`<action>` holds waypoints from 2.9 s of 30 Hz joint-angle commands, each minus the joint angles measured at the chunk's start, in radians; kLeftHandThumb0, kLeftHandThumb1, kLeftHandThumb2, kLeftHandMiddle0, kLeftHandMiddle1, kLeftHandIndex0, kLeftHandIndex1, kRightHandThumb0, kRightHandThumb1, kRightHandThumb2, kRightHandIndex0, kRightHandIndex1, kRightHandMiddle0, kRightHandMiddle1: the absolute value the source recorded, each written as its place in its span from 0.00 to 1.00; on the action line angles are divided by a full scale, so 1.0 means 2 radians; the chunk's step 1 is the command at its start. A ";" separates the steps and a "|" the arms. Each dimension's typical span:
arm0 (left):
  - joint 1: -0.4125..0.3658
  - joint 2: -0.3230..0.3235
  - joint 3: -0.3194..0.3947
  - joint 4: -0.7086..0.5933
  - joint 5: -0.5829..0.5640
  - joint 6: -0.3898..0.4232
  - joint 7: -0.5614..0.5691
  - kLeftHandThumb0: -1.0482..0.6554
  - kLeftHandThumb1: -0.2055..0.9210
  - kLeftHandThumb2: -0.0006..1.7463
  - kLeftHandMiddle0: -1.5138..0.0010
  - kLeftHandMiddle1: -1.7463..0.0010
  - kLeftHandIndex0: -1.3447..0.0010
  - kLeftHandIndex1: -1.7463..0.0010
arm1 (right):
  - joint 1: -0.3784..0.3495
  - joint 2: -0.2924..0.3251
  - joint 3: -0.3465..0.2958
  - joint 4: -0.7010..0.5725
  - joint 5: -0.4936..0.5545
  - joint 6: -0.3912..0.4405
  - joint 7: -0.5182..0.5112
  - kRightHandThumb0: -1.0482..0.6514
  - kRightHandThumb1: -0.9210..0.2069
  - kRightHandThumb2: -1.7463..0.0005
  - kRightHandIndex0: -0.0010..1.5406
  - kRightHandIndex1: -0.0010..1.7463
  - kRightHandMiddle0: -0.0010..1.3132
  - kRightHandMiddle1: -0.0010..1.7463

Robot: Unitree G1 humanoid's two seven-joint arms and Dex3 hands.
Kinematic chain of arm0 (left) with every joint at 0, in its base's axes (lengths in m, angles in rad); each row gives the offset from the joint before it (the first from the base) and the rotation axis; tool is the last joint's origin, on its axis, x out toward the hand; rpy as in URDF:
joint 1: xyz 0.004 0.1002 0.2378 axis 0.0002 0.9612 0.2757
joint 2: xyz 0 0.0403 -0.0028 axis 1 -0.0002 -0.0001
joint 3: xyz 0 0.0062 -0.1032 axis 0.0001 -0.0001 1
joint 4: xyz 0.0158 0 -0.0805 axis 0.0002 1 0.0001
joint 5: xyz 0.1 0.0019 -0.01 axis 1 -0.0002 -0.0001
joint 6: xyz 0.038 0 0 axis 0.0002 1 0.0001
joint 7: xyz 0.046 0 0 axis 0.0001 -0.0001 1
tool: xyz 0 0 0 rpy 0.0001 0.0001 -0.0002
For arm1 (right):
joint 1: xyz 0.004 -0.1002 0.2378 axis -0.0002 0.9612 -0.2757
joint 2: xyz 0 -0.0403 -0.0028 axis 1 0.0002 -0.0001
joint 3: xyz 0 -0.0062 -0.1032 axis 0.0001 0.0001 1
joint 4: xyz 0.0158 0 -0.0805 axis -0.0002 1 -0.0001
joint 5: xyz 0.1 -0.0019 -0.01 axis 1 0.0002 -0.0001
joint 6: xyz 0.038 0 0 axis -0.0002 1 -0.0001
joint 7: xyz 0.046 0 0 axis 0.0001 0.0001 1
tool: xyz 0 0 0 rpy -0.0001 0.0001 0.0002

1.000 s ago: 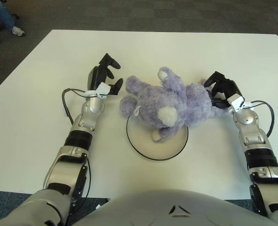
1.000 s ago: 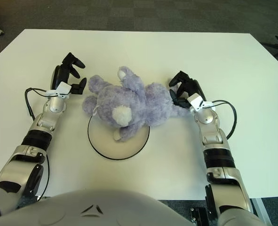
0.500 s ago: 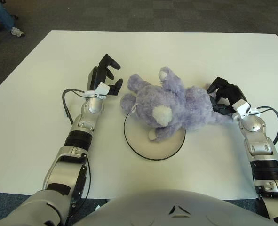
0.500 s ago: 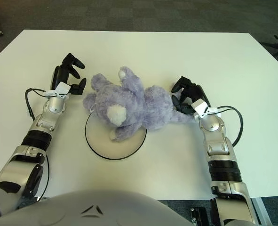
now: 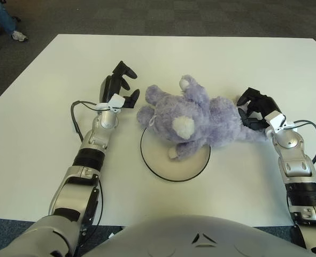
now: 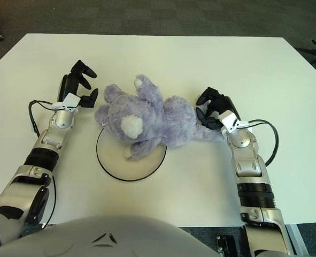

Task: Put the doll into the plate.

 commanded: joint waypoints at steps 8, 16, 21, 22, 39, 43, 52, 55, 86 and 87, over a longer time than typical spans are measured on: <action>-0.005 0.004 -0.001 0.002 0.005 0.000 0.002 0.61 0.36 0.83 0.51 0.00 0.65 0.04 | -0.034 0.017 -0.020 -0.017 0.020 0.045 -0.010 0.61 0.48 0.30 0.31 0.98 0.35 0.97; -0.006 0.003 -0.003 0.007 0.010 0.001 0.007 0.61 0.36 0.83 0.51 0.00 0.66 0.03 | -0.069 0.024 -0.044 -0.006 0.055 0.054 -0.008 0.61 0.47 0.31 0.30 0.99 0.34 0.98; -0.008 0.002 -0.003 0.010 0.012 -0.001 0.010 0.61 0.36 0.83 0.51 0.00 0.65 0.04 | -0.089 0.020 -0.064 -0.005 0.090 0.067 0.003 0.61 0.46 0.31 0.29 1.00 0.33 0.99; -0.008 0.002 -0.003 0.011 0.012 -0.002 0.010 0.61 0.36 0.83 0.51 0.00 0.65 0.04 | -0.093 0.020 -0.069 -0.007 0.099 0.072 0.006 0.61 0.46 0.31 0.29 1.00 0.33 0.99; -0.003 -0.009 0.001 0.007 -0.018 -0.001 -0.017 0.61 0.36 0.83 0.51 0.00 0.65 0.03 | -0.120 0.027 -0.104 -0.047 0.166 0.141 0.000 0.61 0.56 0.23 0.34 1.00 0.39 0.99; -0.003 -0.018 0.007 0.013 -0.035 -0.004 -0.019 0.61 0.37 0.83 0.52 0.00 0.67 0.02 | -0.127 0.035 -0.102 -0.041 0.169 0.150 -0.007 0.61 0.57 0.22 0.34 1.00 0.39 1.00; -0.005 -0.047 0.038 0.025 -0.117 -0.001 -0.056 0.61 0.38 0.82 0.61 0.00 0.60 0.01 | -0.131 0.059 -0.087 0.002 0.155 0.132 -0.028 0.61 0.57 0.21 0.35 1.00 0.40 0.99; -0.007 -0.060 0.055 0.029 -0.160 0.003 -0.081 0.61 0.38 0.82 0.62 0.00 0.59 0.00 | -0.136 0.065 -0.084 0.018 0.150 0.130 -0.035 0.61 0.58 0.21 0.35 1.00 0.40 1.00; -0.025 -0.086 0.132 0.092 -0.279 0.027 -0.155 0.61 0.45 0.77 0.66 0.00 0.63 0.00 | -0.201 0.066 -0.119 0.354 0.195 -0.124 0.061 0.61 0.71 0.11 0.42 1.00 0.48 1.00; -0.024 -0.087 0.132 0.092 -0.279 0.027 -0.156 0.61 0.45 0.77 0.66 0.00 0.63 0.00 | -0.200 0.068 -0.119 0.351 0.196 -0.123 0.061 0.61 0.71 0.11 0.42 1.00 0.49 1.00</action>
